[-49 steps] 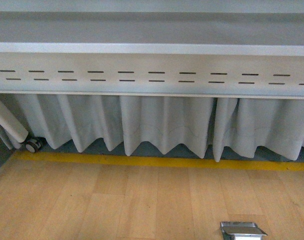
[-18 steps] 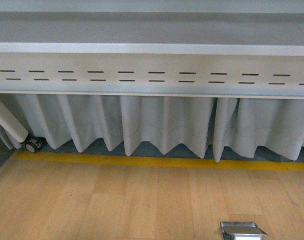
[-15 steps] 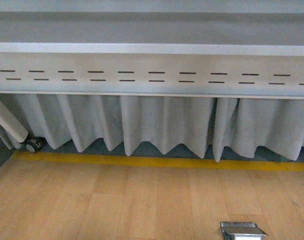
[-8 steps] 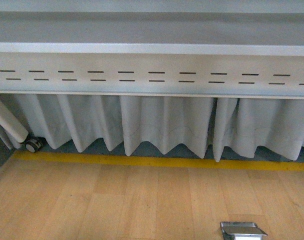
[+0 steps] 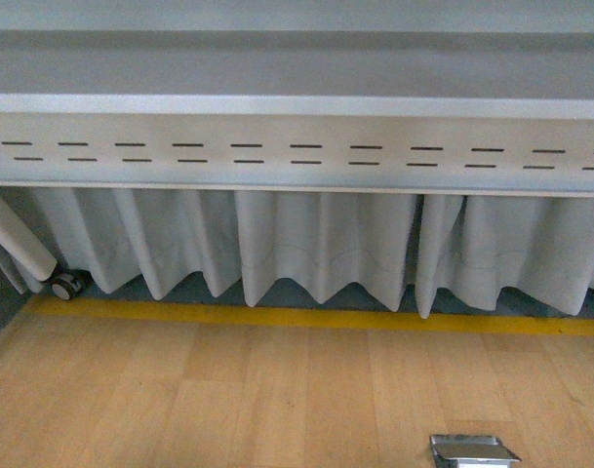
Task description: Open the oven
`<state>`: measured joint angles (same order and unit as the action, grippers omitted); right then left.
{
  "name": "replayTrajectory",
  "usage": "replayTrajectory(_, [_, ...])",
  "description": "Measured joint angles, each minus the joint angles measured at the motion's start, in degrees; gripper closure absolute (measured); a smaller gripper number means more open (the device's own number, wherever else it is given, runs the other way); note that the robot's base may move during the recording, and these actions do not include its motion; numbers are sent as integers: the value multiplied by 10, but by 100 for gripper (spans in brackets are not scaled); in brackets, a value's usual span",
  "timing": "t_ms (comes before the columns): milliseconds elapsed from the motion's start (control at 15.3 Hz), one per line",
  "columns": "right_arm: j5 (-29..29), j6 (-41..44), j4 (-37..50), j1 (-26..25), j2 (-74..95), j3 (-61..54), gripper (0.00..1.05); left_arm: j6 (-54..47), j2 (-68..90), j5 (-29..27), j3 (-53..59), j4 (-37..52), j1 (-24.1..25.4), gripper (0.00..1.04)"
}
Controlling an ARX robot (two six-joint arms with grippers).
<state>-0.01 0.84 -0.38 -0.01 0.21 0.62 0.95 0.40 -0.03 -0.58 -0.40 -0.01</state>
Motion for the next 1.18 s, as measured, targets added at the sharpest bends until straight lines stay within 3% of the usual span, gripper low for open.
replayTrajectory(1177, [0,0,1,0,0,0,6,-2,0,0,0,2,0,7])
